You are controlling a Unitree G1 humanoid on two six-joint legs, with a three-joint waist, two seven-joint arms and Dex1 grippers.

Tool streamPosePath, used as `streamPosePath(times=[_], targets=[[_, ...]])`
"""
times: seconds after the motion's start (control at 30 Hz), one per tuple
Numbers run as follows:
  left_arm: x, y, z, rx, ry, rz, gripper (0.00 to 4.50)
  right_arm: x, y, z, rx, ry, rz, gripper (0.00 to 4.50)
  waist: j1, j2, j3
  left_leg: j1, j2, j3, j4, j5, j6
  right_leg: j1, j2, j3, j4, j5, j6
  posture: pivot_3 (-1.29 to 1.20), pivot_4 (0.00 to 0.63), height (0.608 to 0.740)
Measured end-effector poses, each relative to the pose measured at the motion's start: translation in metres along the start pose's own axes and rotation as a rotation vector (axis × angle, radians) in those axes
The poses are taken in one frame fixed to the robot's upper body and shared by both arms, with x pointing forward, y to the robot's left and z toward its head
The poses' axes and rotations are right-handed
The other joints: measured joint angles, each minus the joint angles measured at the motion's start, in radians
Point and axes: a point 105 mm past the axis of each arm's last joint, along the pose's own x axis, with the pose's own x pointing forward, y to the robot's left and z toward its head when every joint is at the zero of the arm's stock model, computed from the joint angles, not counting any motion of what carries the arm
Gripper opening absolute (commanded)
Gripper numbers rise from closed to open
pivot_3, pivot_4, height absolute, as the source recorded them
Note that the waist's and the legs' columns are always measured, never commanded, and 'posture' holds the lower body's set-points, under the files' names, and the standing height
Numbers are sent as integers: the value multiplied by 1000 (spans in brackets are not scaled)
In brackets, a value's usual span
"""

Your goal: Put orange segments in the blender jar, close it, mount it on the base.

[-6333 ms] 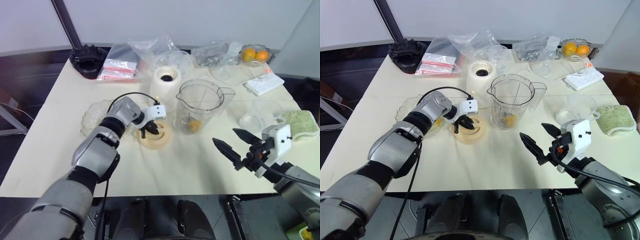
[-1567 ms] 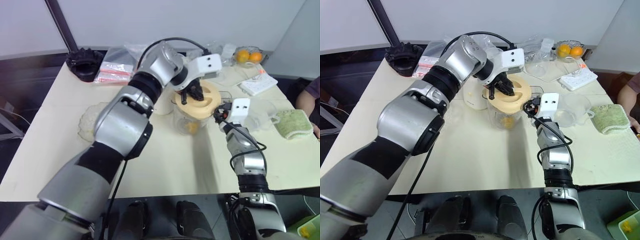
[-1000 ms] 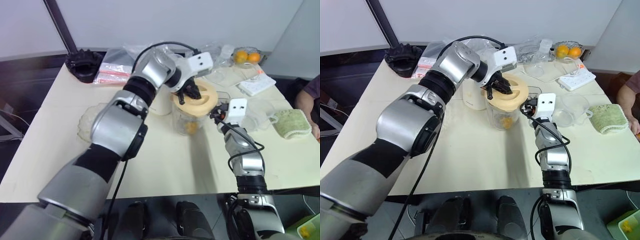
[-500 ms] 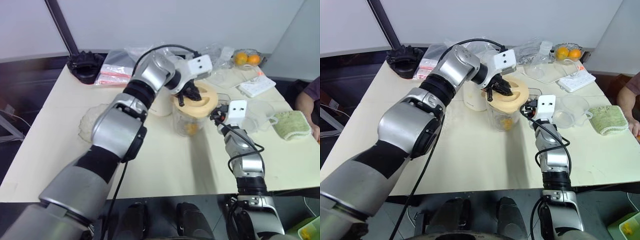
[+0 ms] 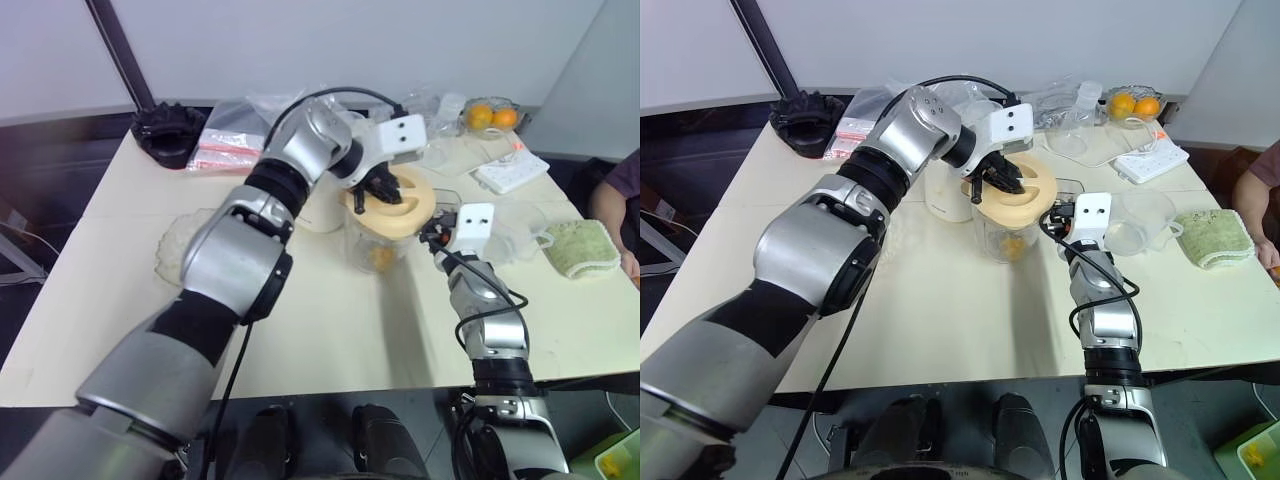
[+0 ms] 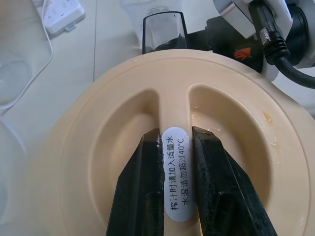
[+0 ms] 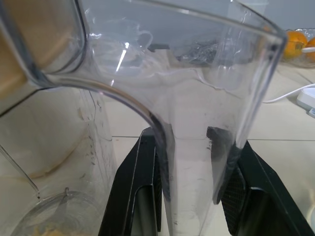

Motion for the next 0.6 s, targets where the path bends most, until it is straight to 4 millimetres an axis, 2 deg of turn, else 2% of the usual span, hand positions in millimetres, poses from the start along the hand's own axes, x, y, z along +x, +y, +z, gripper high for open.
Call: streamPosePath(times=[0.43,0.6], targets=[[3,0,-2,0,-8,14,247,0,0,-2,-1,11,-1,926,1,-1,-3,1,0,0,0,0,0,1,0,0,-1,0,0,0,150,740],[6,-1,-6,15,-22,21,247,0,-1,-4,-6,27,-2,926,2,-2,-6,8,0,-1,-2,-1,0,8,-1,0,-3,-2,-3,0,150,740]])
